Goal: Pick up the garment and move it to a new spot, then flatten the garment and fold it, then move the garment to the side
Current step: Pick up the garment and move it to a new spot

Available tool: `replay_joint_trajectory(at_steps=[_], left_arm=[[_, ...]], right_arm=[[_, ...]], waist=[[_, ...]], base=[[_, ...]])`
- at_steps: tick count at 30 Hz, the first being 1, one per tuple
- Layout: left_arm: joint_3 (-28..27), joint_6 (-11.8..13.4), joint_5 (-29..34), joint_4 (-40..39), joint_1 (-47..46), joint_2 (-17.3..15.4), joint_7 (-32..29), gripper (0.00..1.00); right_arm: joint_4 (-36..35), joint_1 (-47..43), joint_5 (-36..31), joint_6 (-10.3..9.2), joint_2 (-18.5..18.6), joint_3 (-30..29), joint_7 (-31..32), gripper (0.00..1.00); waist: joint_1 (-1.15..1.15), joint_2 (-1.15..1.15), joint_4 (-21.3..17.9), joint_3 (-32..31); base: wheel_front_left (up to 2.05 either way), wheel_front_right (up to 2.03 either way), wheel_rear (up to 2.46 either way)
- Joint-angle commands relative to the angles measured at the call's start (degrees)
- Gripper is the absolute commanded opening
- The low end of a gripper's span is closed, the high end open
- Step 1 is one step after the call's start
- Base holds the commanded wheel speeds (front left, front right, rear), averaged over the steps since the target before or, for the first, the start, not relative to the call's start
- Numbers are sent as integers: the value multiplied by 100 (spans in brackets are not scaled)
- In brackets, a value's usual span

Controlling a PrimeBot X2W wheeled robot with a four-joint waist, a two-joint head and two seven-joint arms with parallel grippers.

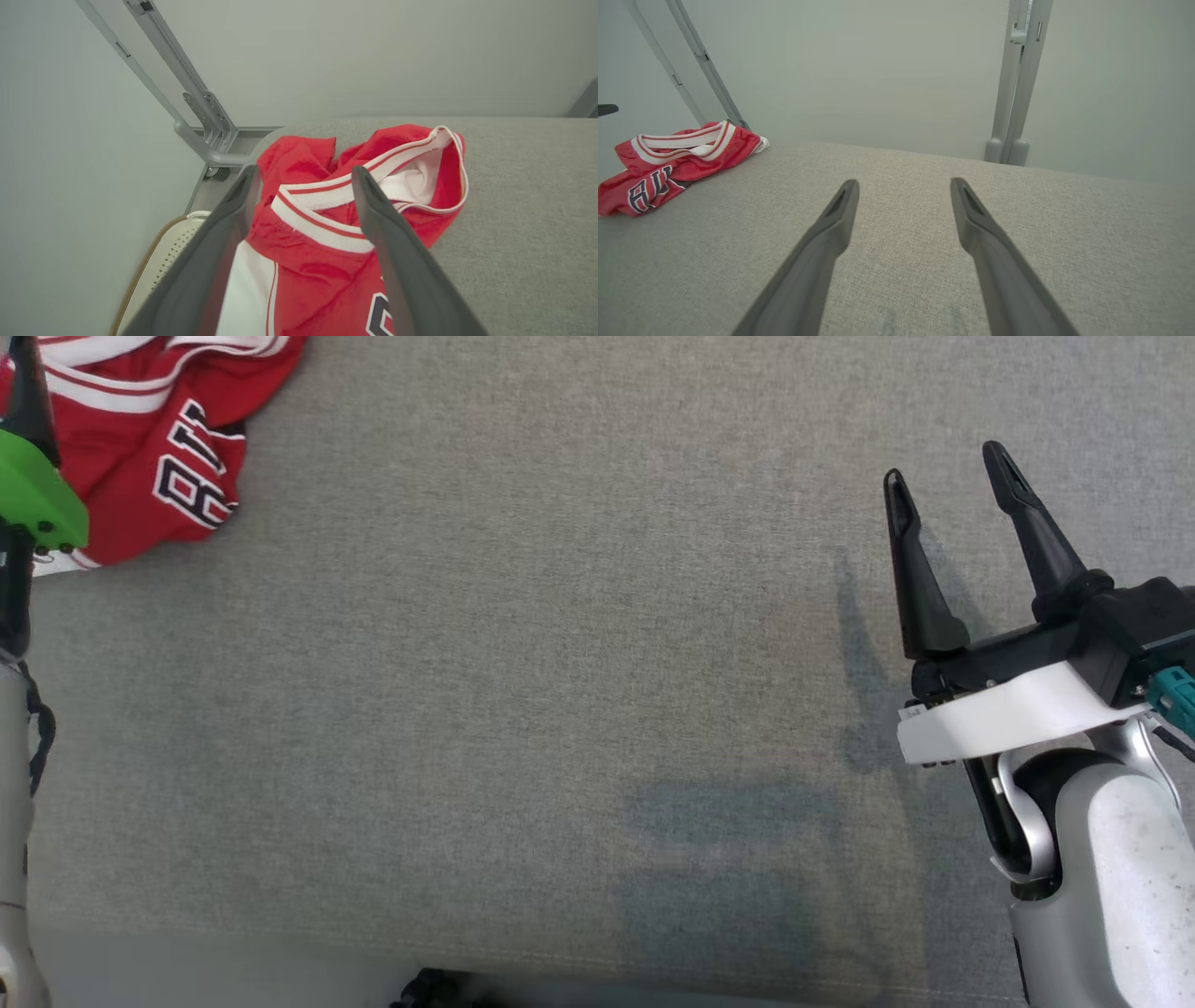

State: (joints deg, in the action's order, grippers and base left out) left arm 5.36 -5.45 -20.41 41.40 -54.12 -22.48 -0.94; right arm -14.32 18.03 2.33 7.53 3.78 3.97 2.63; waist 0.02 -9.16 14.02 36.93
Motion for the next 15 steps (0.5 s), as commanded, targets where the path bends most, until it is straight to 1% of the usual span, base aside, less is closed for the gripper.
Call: replay_joint_trajectory(at_steps=[1, 3, 9, 15], left_arm=[[26, 32, 75, 164, -145, -79, -39, 100], [91, 37, 147, 429, -297, -188, -81, 100], [54, 131, 171, 1061, -587, -421, -138, 100], [-46, 206, 28, 1508, -713, -512, -134, 100]], right_arm=[[-51, 75, -44, -7, 15, -4, 12, 100], [-87, 75, -65, -8, 26, -7, 19, 100], [-133, 72, -69, -8, 47, -28, -13, 100], [-113, 116, -62, -8, 38, 11, -20, 100]], waist=[[-2, -1, -538, 677], [-2, -1, -563, 775], [-2, -1, -595, 958], [-2, -1, -612, 1062]], base=[[0, 0, 0], [0, 0, 0], [0, 0, 0], [0, 0, 0]])
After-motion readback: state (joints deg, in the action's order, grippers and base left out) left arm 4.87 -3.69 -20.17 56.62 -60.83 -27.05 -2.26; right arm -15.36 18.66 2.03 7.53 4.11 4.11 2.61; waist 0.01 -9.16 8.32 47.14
